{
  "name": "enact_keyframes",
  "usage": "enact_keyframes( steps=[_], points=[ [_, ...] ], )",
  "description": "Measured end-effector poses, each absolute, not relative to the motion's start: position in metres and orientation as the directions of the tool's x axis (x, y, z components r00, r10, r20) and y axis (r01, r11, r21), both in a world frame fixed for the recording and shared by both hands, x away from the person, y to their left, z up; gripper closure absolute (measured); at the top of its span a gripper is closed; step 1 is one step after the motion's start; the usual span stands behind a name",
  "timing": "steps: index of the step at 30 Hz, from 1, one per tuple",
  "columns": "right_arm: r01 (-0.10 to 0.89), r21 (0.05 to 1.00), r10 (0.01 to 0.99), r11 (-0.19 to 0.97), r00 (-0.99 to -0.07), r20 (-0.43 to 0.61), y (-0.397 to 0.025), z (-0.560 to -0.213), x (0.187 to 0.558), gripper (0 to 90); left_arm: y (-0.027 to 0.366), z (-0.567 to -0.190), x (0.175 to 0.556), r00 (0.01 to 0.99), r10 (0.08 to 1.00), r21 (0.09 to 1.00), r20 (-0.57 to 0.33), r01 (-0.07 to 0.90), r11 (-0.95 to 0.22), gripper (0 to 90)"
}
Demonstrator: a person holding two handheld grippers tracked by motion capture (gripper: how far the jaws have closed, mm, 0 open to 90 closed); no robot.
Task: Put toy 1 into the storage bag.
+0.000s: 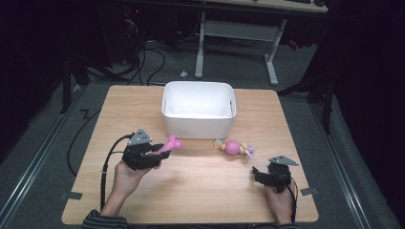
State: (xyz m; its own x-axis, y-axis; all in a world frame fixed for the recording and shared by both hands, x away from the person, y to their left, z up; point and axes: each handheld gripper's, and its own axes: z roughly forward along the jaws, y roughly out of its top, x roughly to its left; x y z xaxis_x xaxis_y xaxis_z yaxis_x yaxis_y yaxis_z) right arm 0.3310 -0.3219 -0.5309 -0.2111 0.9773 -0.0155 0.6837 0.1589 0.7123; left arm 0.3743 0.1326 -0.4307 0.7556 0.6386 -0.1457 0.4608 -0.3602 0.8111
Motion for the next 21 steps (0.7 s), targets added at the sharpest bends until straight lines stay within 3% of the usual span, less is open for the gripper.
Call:
enact_keyframes(
  steps=[21],
  points=[
    [0.682,0.713,0.977,0.163,-0.214,-0.018,-0.322,-0.531,0.331,19.9,0.139,-0.399,0.389,0.746,0.648,0.813,-0.156,0.469,-0.344,59.1]
  ],
)
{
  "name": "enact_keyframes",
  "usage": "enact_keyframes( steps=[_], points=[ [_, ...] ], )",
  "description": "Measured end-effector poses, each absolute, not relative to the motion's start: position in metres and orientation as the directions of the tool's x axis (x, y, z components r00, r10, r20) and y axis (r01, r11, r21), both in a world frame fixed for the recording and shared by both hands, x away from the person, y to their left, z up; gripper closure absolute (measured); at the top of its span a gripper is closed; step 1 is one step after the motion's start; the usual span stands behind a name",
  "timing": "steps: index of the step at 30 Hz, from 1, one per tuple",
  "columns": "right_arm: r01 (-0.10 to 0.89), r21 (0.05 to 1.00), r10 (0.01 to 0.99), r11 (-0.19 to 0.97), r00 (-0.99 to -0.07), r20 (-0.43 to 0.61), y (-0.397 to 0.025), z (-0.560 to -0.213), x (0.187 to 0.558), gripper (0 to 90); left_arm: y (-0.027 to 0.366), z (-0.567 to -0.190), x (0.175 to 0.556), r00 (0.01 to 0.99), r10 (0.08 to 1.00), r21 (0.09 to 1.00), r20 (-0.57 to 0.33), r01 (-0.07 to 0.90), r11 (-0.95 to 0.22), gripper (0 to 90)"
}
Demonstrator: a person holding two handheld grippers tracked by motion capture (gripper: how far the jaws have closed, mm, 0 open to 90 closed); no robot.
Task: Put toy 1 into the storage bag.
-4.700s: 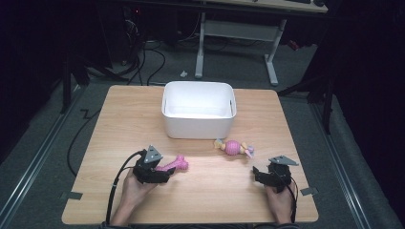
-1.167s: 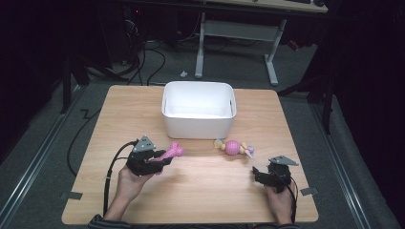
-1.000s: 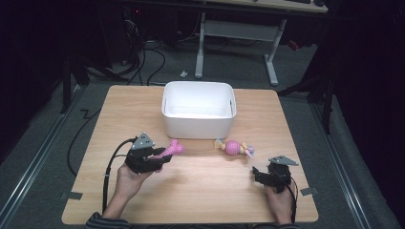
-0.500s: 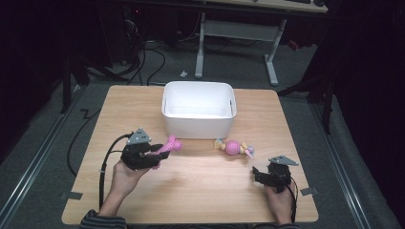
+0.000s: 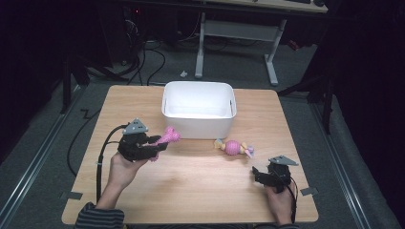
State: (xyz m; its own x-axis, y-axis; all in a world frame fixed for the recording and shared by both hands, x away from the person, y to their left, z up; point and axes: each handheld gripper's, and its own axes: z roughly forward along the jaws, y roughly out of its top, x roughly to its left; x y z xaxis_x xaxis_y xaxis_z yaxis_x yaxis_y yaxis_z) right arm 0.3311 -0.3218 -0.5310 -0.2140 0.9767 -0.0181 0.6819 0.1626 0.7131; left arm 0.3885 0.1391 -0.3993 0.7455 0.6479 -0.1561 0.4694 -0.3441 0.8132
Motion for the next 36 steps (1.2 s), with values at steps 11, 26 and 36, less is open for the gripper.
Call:
enact_keyframes(
  steps=[11,26,36],
  points=[
    [0.683,0.712,0.976,0.163,-0.216,-0.017,-0.322,-0.531,0.331,19.9,0.137,-0.373,0.409,0.745,0.65,0.823,-0.151,0.458,-0.335,59.1],
    [0.678,0.713,0.972,0.177,-0.236,-0.017,-0.32,-0.531,0.331,20.0,0.111,-0.352,0.448,0.751,0.65,0.807,-0.112,0.451,-0.381,59.1],
    [0.68,0.712,0.971,0.178,-0.237,-0.016,-0.32,-0.531,0.331,20.0,0.091,-0.346,0.47,0.748,0.656,0.801,-0.104,0.454,-0.39,59.1]
  ],
)
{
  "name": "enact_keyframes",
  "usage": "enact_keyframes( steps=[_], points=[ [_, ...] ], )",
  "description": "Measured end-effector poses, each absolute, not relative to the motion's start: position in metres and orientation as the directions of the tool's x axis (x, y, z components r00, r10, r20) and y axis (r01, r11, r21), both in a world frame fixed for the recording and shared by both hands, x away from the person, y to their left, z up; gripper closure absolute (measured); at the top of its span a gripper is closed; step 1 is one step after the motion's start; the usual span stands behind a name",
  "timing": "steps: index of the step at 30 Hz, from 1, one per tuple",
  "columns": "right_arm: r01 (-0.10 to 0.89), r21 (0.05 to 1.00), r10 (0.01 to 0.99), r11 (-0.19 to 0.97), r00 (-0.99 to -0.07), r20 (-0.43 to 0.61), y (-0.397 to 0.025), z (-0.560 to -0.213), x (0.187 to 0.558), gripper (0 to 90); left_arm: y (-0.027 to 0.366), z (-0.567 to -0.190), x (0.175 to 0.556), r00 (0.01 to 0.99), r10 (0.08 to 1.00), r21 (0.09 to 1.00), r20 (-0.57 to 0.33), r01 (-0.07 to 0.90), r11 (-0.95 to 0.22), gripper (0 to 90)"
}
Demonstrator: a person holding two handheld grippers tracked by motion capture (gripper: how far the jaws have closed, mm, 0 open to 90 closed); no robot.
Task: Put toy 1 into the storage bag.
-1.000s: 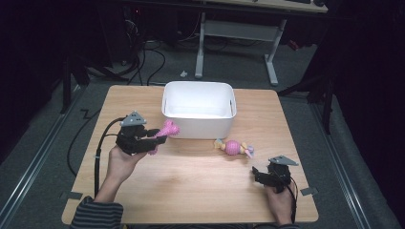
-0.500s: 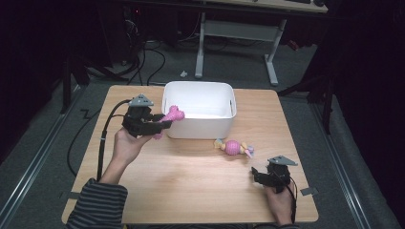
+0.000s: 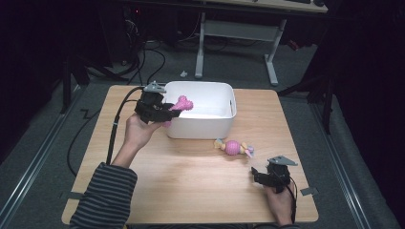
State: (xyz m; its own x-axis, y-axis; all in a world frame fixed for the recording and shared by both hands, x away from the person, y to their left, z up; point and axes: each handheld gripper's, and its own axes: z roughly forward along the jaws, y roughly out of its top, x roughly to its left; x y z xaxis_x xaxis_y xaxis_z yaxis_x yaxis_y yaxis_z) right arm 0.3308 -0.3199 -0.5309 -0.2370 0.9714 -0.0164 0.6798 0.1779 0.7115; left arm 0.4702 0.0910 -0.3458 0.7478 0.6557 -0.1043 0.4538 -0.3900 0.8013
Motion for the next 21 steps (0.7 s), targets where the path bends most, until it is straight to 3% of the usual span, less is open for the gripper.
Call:
enact_keyframes(
  steps=[21],
  points=[
    [0.679,0.711,0.97,0.182,-0.242,-0.017,-0.32,-0.531,0.331,20.0,0.063,-0.355,0.516,0.729,0.681,0.766,-0.068,0.475,-0.433,59.0]
  ],
)
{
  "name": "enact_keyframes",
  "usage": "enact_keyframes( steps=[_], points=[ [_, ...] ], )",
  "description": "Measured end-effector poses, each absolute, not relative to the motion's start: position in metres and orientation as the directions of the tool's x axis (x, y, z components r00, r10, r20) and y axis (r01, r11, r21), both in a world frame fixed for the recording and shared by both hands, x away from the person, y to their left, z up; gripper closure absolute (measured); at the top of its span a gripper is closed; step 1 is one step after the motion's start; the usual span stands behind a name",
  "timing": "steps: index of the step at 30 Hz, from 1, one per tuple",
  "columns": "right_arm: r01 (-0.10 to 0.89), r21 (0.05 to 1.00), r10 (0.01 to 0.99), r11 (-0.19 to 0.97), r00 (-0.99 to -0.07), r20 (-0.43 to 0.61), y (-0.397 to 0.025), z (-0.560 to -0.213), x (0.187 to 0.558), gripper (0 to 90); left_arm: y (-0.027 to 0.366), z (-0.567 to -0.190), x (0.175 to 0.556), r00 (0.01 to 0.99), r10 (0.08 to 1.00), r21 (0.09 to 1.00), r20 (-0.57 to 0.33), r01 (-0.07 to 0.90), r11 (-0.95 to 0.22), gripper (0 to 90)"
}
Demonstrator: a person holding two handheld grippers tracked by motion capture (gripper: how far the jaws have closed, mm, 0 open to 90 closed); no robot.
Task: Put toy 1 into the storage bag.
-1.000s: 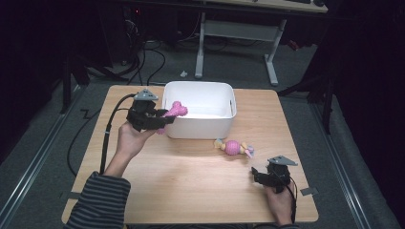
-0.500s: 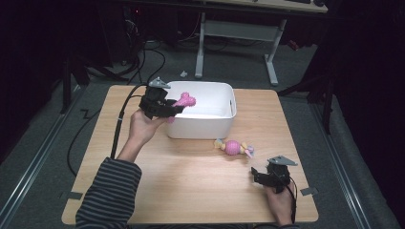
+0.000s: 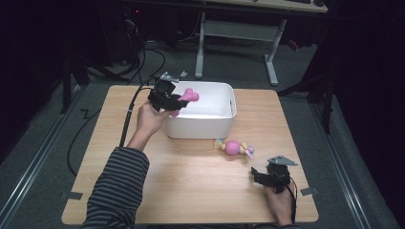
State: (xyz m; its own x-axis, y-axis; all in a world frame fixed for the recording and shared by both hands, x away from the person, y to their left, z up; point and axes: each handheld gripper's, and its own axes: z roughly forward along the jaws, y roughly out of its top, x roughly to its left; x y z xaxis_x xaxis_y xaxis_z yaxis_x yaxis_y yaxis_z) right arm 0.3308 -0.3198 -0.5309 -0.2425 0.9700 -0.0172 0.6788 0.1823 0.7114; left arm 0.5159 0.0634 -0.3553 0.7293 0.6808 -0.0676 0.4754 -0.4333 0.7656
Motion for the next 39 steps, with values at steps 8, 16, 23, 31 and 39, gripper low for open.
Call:
enact_keyframes(
  steps=[8,16,23,31,39],
  points=[
    [0.678,0.712,0.97,0.183,-0.243,-0.018,-0.32,-0.531,0.331,19.9,0.06,-0.365,0.529,0.722,0.69,0.746,-0.061,0.492,-0.449,58.6],
    [0.679,0.711,0.97,0.181,-0.242,-0.016,-0.32,-0.531,0.331,19.9,0.06,-0.377,0.538,0.703,0.708,0.728,-0.062,0.517,-0.45,58.0],
    [0.678,0.712,0.97,0.183,-0.244,-0.017,-0.32,-0.531,0.331,20.0,0.059,-0.385,0.542,0.695,0.717,0.712,-0.053,0.529,-0.461,57.7],
    [0.679,0.711,0.97,0.182,-0.243,-0.016,-0.32,-0.531,0.331,19.9,0.06,-0.39,0.544,0.688,0.723,0.697,-0.058,0.547,-0.464,57.5],
    [0.679,0.711,0.97,0.182,-0.243,-0.017,-0.32,-0.531,0.331,19.9,0.063,-0.391,0.545,0.677,0.731,0.697,-0.085,0.565,-0.442,55.1]
  ],
)
